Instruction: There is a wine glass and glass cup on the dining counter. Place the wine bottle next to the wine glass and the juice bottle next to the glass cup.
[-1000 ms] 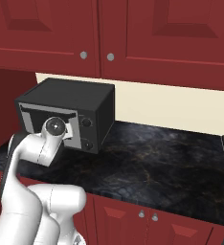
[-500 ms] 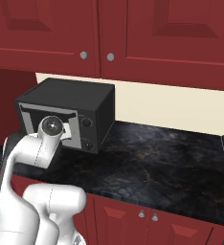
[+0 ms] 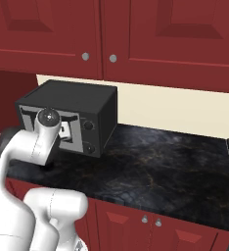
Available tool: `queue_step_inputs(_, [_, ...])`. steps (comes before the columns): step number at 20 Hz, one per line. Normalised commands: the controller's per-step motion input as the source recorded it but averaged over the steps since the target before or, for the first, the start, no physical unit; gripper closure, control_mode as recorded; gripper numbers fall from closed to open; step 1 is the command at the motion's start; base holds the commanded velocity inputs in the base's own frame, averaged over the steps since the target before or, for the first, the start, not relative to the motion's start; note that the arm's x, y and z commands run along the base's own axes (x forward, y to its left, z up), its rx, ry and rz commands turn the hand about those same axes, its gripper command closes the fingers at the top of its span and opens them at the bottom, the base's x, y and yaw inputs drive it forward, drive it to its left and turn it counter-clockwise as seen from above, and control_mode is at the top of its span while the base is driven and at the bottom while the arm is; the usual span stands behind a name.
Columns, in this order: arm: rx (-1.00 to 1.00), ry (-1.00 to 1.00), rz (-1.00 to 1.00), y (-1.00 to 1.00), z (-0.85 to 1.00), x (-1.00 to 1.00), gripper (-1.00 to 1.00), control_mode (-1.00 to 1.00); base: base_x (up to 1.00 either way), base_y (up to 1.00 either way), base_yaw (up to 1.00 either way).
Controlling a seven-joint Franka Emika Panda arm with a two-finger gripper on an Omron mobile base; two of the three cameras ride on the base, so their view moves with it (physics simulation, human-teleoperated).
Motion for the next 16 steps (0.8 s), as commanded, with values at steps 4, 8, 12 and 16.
queue_step_inputs(4, [-0.21, -0.09, 0.00, 0.00, 0.02, -0.14, 1.00, -1.00, 0.00, 0.00, 0.00])
queue_step_inputs(8, [-0.20, -0.16, 0.00, 0.00, 0.01, -0.10, 1.00, -1.00, 0.00, 0.00, 0.00])
queue_step_inputs(12, [-0.06, -0.06, 0.00, 0.00, 0.02, -0.09, 1.00, -1.00, 0.00, 0.00, 0.00])
queue_step_inputs(16, [0.01, 0.01, 0.00, -0.01, 0.08, -0.05, 1.00, -1.00, 0.00, 0.00, 0.00])
